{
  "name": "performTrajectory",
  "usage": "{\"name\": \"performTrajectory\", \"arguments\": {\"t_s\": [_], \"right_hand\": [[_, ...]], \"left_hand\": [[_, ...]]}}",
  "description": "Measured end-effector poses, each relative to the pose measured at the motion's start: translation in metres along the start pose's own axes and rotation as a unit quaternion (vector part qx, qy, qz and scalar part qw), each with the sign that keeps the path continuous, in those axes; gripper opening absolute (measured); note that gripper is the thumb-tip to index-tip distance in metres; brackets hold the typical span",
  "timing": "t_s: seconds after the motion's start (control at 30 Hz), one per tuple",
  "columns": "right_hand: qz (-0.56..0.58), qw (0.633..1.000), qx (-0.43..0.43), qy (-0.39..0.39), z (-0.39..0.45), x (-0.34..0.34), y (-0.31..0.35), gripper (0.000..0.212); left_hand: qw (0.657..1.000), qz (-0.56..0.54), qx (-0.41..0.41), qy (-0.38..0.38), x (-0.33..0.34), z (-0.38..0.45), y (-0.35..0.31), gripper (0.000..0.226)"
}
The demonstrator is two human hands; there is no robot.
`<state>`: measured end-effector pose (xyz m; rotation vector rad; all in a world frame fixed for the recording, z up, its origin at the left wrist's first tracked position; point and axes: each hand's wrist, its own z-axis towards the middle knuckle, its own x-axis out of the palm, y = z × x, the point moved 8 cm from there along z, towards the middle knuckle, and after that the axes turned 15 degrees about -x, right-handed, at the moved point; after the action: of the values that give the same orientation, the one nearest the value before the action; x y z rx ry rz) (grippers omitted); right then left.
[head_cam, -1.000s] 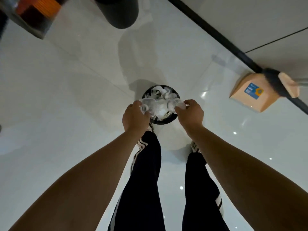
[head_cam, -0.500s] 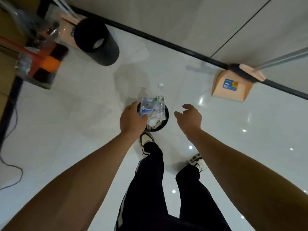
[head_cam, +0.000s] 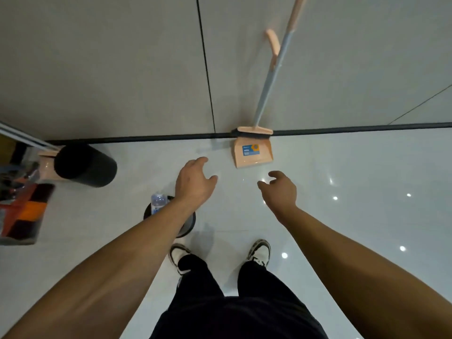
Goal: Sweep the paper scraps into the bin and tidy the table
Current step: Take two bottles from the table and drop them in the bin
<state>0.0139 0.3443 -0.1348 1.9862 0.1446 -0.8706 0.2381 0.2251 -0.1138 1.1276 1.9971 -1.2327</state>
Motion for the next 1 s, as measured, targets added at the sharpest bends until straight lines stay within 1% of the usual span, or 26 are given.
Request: {"name": "performTrajectory", "arguments": {"t_s": [0.1, 0.23, 0.43, 0.63, 0.73, 0.83, 1.0], "right_hand": [[0.004, 1.000, 0.002, 0.000, -0.005, -0.011, -0.017, 0.052], [0.012, 1.000, 0.010, 0.024, -0.015, 0.003, -0.026, 0.053], [-0.013, 0.997, -0.004, 0.078, -0.013, 0.049, 0.000, 0.051], [-0.068, 0.987, -0.044, 0.141, 0.007, 0.133, 0.061, 0.050], [-0.104, 0.976, -0.052, 0.185, 0.012, 0.184, 0.088, 0.051], [-0.137, 0.963, -0.070, 0.222, 0.016, 0.233, 0.114, 0.051], [-0.182, 0.938, -0.104, 0.277, 0.034, 0.300, 0.152, 0.050]], "left_hand": [[1.000, 0.016, -0.015, -0.002, 0.005, -0.006, -0.001, 0.058], [0.998, 0.016, -0.067, -0.002, 0.002, -0.013, 0.027, 0.060], [0.989, -0.012, -0.143, -0.023, -0.028, -0.009, 0.093, 0.062], [0.969, -0.081, -0.230, -0.037, -0.061, 0.009, 0.183, 0.054], [0.958, -0.107, -0.263, -0.035, -0.068, 0.020, 0.225, 0.049], [0.942, -0.155, -0.295, -0.040, -0.076, 0.031, 0.260, 0.042], [0.917, -0.192, -0.345, -0.057, -0.085, 0.046, 0.312, 0.048]]}}
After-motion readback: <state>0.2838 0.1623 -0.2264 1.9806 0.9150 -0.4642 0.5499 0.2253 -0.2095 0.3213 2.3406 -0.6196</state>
